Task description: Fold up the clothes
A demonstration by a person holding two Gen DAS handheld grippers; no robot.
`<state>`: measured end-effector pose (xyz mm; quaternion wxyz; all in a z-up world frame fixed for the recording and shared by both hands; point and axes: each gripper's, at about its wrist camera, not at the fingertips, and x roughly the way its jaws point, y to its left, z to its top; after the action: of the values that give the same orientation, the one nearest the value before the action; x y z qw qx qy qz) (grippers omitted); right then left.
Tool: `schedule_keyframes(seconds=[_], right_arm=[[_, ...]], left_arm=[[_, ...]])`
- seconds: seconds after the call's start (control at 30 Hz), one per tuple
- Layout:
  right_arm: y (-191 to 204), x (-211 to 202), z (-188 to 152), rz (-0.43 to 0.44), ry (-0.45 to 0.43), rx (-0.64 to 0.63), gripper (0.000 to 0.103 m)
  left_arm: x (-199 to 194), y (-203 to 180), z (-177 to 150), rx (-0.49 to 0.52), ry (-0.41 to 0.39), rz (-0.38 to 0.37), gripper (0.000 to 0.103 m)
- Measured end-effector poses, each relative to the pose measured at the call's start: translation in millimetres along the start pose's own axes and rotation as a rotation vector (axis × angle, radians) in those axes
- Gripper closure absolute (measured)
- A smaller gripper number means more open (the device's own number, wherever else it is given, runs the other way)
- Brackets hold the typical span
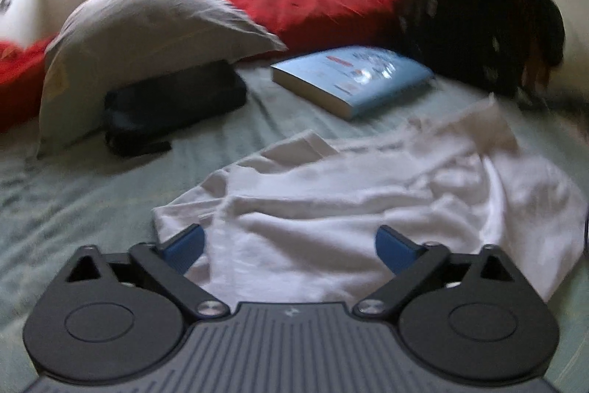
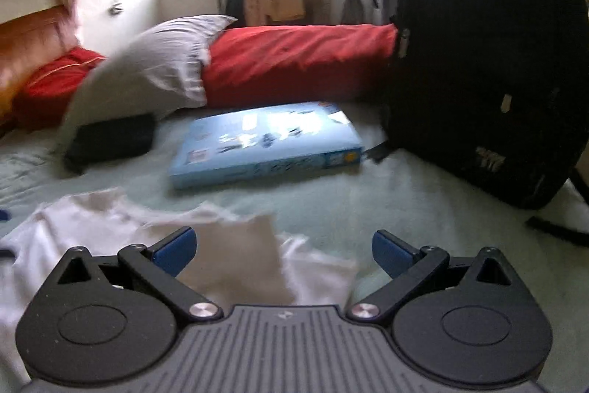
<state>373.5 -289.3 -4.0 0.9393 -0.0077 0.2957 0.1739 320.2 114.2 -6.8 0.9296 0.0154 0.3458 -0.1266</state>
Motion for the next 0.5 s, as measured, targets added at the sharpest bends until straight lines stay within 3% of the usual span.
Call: schedule_keyframes(seconds=[0.13,0.4,0.47,0.5], right_arm=[[15,-17,-20,0.018,0.005,-0.054,0.000],[16,-34,-37,0.058,-0.011,0.009,0.000],[13,-36,-40,0.055,-0.009,0.021,0.000],[12,-37,-41,0.052,-0.009,0.024,0.000]], left_arm=[[14,31,12,-0.155,0.023,-0.054,0.047],[68,46,24,-0.169,0.091,-0.003,0.051],[73,48,24,-0.175,0.089,-0.016,0.068],[71,48,23,-0.179,0.076,-0.031,0.087]])
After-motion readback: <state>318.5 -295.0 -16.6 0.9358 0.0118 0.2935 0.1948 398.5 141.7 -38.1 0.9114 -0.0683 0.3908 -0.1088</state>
